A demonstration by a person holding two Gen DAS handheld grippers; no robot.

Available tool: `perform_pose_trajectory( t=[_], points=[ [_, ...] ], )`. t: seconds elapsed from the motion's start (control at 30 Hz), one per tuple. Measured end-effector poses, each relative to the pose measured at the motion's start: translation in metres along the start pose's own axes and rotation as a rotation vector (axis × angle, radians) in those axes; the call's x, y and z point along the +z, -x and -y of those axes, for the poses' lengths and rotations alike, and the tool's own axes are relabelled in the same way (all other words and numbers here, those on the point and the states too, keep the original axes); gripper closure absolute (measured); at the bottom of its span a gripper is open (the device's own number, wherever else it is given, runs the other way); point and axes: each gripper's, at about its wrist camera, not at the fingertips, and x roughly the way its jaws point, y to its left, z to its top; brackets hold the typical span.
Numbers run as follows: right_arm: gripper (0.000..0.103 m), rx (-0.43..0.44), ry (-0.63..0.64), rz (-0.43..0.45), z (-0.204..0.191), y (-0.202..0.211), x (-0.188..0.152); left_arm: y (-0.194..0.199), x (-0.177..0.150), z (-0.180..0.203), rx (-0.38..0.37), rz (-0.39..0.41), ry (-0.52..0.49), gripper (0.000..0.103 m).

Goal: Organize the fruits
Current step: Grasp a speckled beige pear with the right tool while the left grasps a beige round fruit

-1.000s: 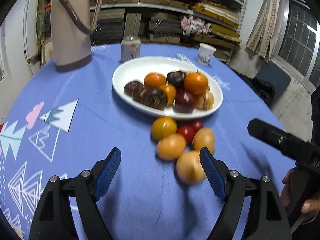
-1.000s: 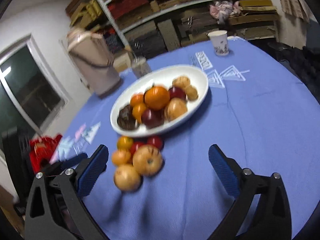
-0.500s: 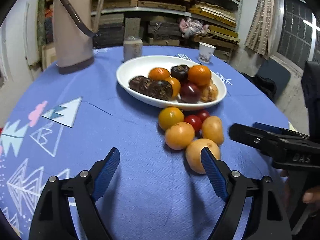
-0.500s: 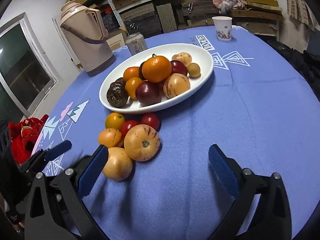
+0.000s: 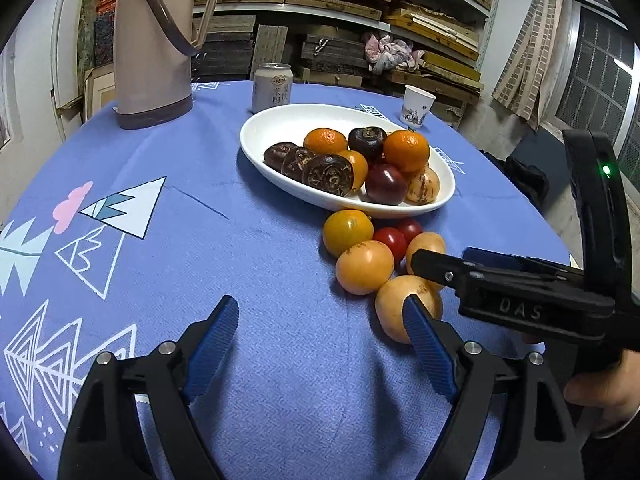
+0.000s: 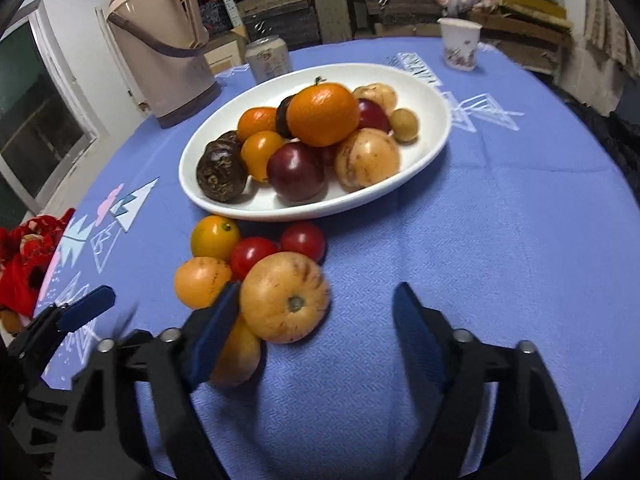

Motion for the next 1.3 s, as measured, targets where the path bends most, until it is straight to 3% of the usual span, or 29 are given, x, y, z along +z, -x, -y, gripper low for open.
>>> perform_pose_trajectory(
  t=[0.2, 0.27, 0.4, 0.7, 0.83, 1.03, 1.1, 1.17, 1.23, 1.3],
  points=[
    [0.036, 0.014, 0.022, -0.027, -0.004, -0.010, 0.007, -0.002, -0.001, 0.003, 0.002, -0.006, -0.016, 0.018],
    [0.057, 0.059, 0.057, -0.040, -0.009, -0.012, 0.008, -0.003, -0.002, 0.005, 0.000, -0.008, -0.020, 0.018],
    [0.058, 0.049, 0.063, -0.033, -0.007, -0.006, 0.008, -0.004, -0.002, 0.006, -0.003, -0.010, -0.024, 0.018],
    [0.058, 0.102, -0.067, 0.055, 0.046, 0.015, 0.000, -0.006, -0.004, 0.017, -0.048, -0.012, -0.062, 0.018],
    [0.058, 0.138, -0.024, 0.091, 0.042, 0.023, 0.000, -0.009, -0.003, 0.023, -0.069, -0.050, -0.031, 0.018],
    [0.058, 0.153, -0.018, 0.118, 0.042, 0.031, -0.004, -0.025, 0.002, 0.051, 0.001, -0.104, -0.054, 0.018],
    [0.058, 0.158, -0.034, 0.123, 0.045, 0.033, -0.004, -0.033, 0.003, 0.059, 0.015, -0.125, -0.067, 0.024],
    [0.058, 0.161, -0.044, 0.119, 0.049, 0.032, -0.005, -0.040, 0.004, 0.064, 0.029, -0.142, -0.080, 0.044],
    [0.058, 0.158, -0.050, 0.112, 0.051, 0.031, -0.006, -0.049, 0.005, 0.063, 0.040, -0.165, -0.071, 0.053],
    [0.058, 0.161, -0.053, 0.110, 0.052, 0.031, -0.007, -0.049, 0.007, 0.061, 0.041, -0.159, -0.059, 0.054]
  ],
)
